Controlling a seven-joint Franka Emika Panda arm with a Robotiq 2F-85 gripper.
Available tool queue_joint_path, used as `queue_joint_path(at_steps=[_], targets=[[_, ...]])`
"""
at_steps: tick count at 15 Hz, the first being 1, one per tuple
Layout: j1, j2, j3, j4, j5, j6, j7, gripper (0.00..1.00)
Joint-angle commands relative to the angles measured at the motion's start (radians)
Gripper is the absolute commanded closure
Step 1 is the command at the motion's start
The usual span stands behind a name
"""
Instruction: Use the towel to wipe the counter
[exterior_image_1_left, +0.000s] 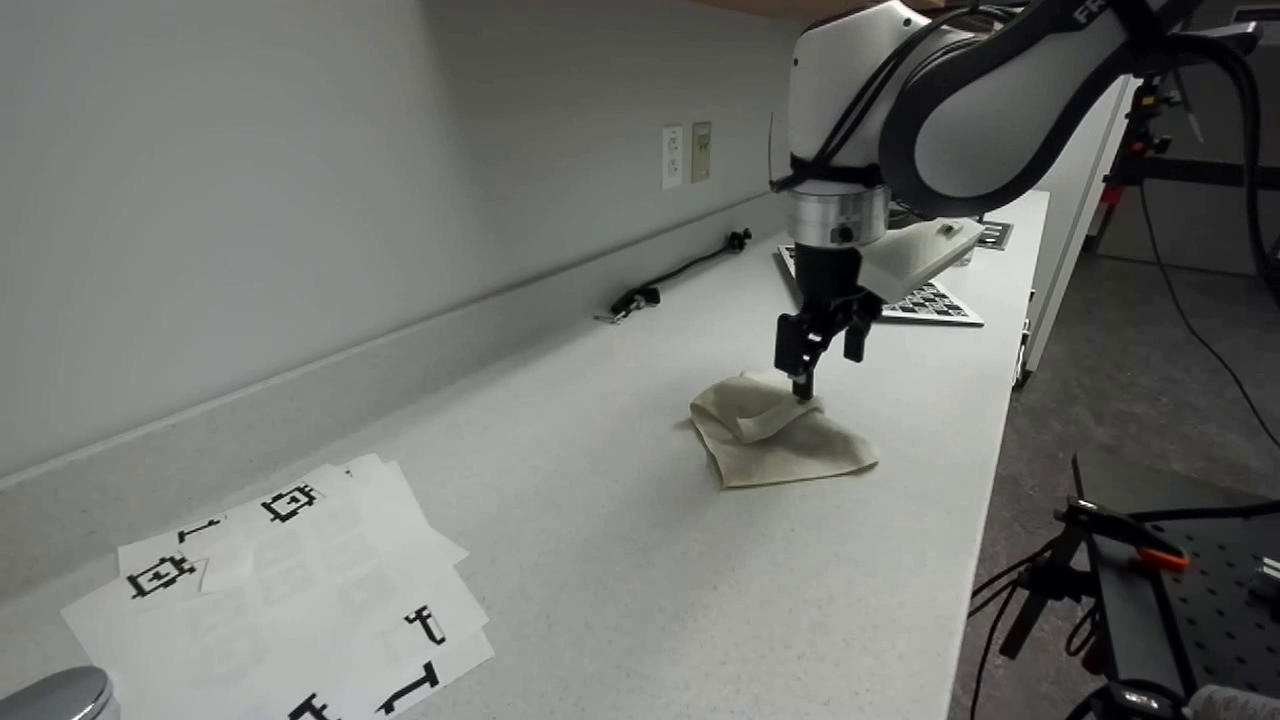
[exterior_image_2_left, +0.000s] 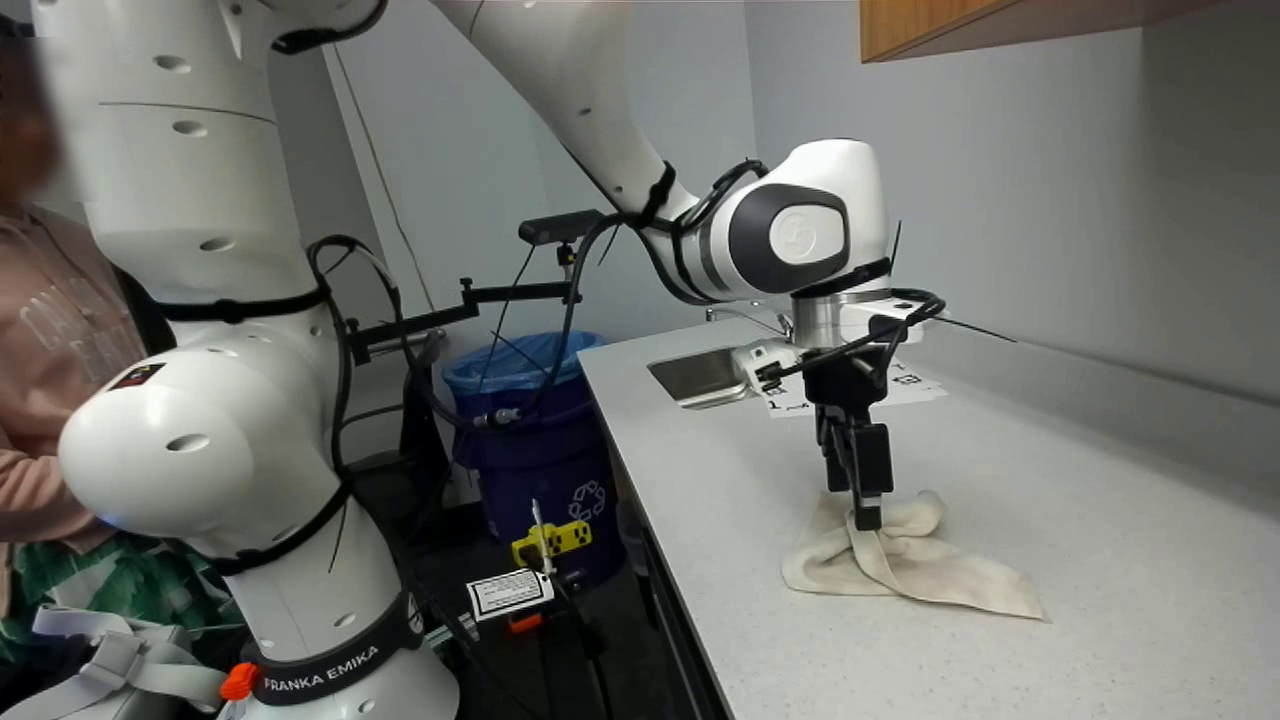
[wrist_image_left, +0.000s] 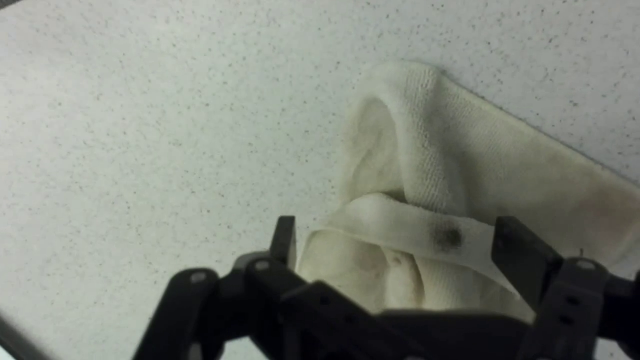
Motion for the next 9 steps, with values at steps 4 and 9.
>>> queue_joint_path(at_steps=[4, 9], targets=[[0.053, 0.054, -0.016, 0.067, 0.023, -0.035, -0.136, 0.0], [0.063, 0.049, -0.026, 0.047, 0.013, -0.004, -0.109, 0.0]])
